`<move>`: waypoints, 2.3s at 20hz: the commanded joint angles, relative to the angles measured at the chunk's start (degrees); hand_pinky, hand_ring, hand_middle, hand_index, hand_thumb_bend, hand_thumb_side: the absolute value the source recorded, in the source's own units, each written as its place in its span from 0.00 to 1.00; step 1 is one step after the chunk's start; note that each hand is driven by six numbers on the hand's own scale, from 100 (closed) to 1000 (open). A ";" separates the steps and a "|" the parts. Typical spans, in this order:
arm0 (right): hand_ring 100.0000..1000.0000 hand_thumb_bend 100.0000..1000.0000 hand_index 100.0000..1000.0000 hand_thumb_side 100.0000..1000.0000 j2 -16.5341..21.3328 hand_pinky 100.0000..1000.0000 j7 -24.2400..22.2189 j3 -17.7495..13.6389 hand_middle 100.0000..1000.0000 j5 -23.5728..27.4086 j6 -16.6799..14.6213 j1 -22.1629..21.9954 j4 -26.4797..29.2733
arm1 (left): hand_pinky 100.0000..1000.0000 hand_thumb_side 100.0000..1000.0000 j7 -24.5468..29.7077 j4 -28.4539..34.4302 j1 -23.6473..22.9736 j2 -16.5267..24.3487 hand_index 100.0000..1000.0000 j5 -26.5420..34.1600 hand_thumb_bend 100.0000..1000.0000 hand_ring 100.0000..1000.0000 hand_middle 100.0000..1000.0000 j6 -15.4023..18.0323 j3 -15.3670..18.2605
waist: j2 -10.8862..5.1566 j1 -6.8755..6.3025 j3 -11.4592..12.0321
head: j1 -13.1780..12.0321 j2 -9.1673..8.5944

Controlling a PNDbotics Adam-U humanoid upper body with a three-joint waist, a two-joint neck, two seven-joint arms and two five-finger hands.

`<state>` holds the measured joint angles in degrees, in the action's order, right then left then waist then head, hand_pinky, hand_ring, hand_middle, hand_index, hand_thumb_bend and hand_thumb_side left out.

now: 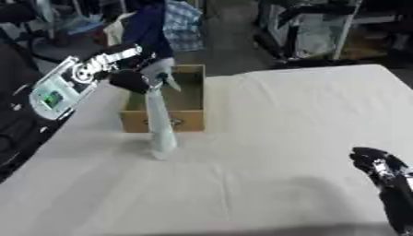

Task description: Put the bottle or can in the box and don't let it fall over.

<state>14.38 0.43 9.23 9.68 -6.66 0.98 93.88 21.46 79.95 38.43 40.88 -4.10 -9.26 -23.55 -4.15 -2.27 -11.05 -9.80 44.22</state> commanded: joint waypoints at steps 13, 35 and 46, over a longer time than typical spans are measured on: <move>0.78 0.00 0.69 0.60 0.73 0.87 0.18 -0.23 0.71 0.12 -0.03 0.61 0.57 | 0.47 0.29 -3.48 2.20 3.91 4.54 0.44 0.92 0.00 0.39 0.36 1.89 4.62 | -0.61 0.09 0.14 | 0.55 -0.19; 0.78 0.00 0.69 0.60 0.48 0.87 -0.43 0.39 0.71 0.38 0.06 1.05 0.50 | 0.61 0.32 -19.13 -22.90 16.85 -5.17 0.62 -30.21 0.00 0.51 0.48 12.00 13.31 | -0.21 0.29 -1.71 | 0.23 -0.78; 0.78 0.00 0.69 0.60 -0.01 0.87 -0.26 0.15 0.71 0.58 -0.03 1.52 0.50 | 0.92 0.57 -25.92 -26.60 12.24 -5.17 0.98 -38.28 0.00 0.98 0.99 13.05 17.92 | 0.61 0.58 -3.03 | 1.11 -0.82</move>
<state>14.14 0.07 9.58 9.94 -6.56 1.75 93.80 -3.74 51.49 49.73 33.07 -43.40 3.75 -6.91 -3.40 -1.94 -14.12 -9.01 43.72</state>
